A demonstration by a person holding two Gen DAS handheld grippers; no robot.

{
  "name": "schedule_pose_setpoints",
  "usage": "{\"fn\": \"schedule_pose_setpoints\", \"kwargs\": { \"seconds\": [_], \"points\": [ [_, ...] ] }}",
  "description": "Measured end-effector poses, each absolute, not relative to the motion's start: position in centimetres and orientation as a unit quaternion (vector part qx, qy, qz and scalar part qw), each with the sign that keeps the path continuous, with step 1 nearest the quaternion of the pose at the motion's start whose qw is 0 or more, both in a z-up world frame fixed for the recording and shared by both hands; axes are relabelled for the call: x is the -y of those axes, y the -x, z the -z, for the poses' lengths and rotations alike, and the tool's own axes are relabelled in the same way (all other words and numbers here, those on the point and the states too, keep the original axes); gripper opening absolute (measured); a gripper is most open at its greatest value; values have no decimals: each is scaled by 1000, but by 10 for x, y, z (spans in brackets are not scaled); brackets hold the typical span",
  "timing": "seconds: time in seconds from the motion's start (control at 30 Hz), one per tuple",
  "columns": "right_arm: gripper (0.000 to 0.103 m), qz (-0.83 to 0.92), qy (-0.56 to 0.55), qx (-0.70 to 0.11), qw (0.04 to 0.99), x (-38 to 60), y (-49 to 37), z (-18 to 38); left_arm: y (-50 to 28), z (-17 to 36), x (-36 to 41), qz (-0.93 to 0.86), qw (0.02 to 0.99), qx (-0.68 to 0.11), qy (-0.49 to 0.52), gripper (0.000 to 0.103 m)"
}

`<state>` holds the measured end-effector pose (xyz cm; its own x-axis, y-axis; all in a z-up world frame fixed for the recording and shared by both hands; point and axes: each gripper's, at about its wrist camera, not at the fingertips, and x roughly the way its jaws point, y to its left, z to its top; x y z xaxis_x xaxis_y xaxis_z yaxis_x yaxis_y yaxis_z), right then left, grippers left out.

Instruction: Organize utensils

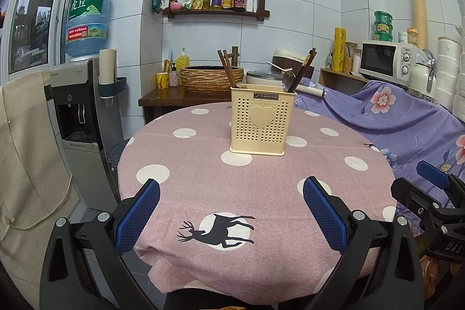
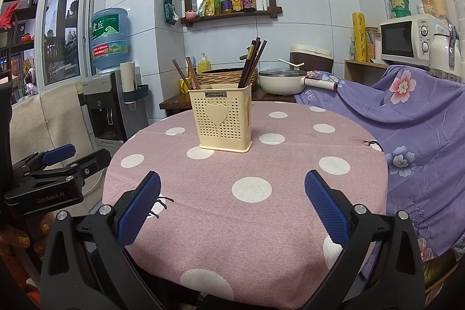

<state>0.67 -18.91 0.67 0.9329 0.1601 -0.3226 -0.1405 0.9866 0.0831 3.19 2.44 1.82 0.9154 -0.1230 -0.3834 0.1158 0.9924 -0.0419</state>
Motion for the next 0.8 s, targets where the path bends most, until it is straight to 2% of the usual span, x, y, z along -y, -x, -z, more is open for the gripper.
{"fn": "schedule_pose_setpoints", "kwargs": {
  "seconds": [0.8],
  "points": [
    [97, -80, -29, -170, 982, 184, -7, -3, -31, -14, -25, 60, 975, -209, 43, 97]
  ]
}}
